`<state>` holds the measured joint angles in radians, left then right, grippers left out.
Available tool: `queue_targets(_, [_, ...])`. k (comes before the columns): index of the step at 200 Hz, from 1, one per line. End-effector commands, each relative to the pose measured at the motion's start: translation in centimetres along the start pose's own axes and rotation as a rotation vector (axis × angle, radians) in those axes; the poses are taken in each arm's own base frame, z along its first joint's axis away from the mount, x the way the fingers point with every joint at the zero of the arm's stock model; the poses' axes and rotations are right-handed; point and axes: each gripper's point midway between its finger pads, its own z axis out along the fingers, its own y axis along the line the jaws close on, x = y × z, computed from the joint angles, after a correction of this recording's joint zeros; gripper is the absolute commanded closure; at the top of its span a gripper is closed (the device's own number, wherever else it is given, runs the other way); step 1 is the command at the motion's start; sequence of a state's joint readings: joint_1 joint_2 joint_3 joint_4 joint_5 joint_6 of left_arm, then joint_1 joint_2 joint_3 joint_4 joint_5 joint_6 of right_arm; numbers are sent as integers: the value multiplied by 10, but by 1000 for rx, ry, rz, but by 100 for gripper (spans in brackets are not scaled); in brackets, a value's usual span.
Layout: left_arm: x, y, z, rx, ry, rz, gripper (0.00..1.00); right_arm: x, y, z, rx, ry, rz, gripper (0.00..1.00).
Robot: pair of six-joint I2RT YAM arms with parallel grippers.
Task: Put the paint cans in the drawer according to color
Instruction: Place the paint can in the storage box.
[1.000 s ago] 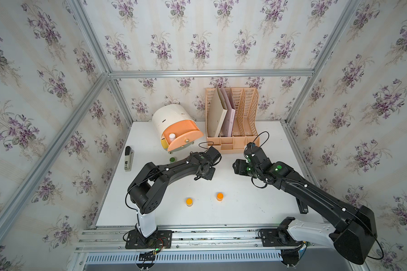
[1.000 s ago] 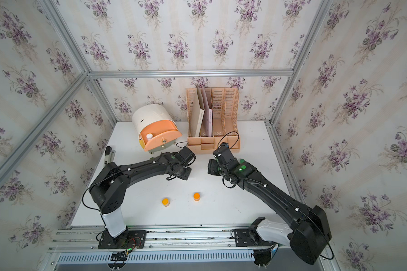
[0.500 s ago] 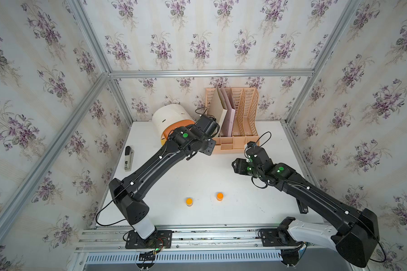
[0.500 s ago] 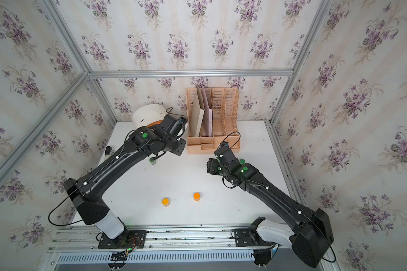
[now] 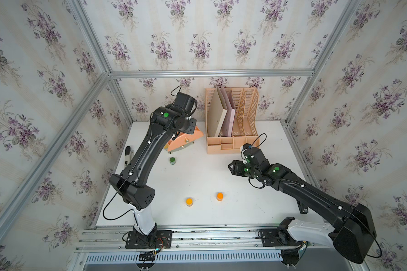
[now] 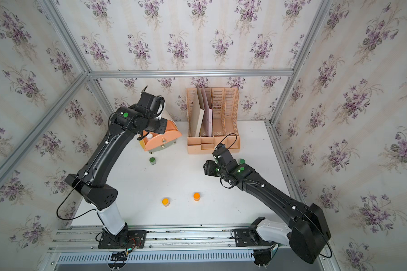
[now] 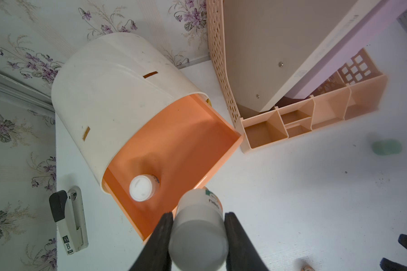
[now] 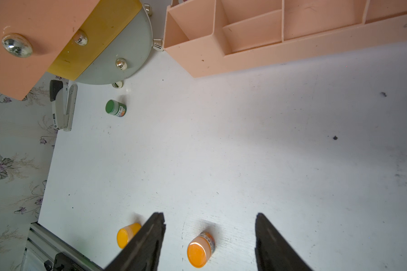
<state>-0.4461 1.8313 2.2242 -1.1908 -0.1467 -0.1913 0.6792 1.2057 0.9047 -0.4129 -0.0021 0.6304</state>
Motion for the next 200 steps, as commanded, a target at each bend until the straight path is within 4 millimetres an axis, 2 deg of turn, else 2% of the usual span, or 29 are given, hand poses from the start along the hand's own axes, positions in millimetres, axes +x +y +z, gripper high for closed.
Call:
queue_targets(1, [-2,6,8,28,11,-33,75,-4,5,-2,-27,-18,10,35])
queue_targets(106, [2,27,70,12,89,-88,73,-6,7,-11,-37,-32,9,35])
queue_targets(200, [6,32,100,6,122,-97,68,-12,11,-16,-47,-45,3,35])
